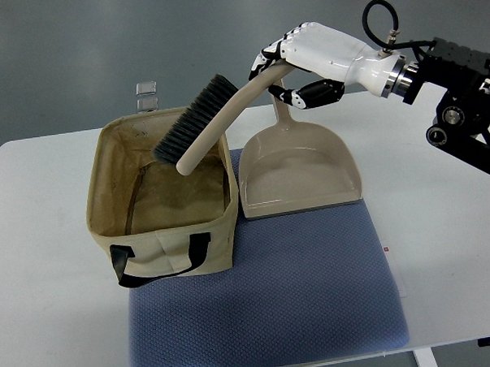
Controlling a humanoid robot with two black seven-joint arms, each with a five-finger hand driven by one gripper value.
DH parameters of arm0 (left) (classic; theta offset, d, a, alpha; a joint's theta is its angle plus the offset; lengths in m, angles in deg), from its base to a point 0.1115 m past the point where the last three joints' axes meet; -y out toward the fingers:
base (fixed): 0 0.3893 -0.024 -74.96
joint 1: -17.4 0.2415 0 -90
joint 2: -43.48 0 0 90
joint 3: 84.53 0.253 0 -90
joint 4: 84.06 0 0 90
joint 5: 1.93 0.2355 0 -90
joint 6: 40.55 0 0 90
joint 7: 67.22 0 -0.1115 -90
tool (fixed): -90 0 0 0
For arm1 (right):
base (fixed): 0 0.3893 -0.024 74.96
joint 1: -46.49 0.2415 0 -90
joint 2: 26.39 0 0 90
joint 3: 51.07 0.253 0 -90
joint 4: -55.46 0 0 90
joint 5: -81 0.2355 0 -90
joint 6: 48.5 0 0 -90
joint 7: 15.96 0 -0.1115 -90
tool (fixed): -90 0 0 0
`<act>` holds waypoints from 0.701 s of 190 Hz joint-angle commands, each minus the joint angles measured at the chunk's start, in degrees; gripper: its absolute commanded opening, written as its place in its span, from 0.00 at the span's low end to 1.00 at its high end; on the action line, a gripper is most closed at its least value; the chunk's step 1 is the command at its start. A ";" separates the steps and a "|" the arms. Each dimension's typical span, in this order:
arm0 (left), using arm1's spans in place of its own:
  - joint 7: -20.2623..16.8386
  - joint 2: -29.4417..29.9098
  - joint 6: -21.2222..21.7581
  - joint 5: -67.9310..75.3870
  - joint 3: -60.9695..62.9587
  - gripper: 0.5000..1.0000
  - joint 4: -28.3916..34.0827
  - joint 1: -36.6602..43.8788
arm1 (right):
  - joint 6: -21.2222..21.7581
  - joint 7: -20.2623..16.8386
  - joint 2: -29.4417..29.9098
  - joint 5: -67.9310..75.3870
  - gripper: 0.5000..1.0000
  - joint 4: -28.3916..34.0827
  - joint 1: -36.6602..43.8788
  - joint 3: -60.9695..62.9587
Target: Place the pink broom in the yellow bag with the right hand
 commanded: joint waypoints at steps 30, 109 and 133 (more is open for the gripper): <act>0.02 0.00 0.07 0.00 0.00 1.00 0.00 0.00 | -1.17 0.35 4.23 0.80 0.72 -1.03 -0.11 0.61; 0.02 0.00 -0.02 0.00 0.00 1.00 0.00 0.00 | -4.51 0.53 1.24 10.37 0.83 -0.33 -2.92 1.40; 0.02 0.00 0.07 0.00 0.00 1.00 0.00 0.00 | -4.51 0.18 -2.19 20.13 0.83 0.02 -4.68 1.84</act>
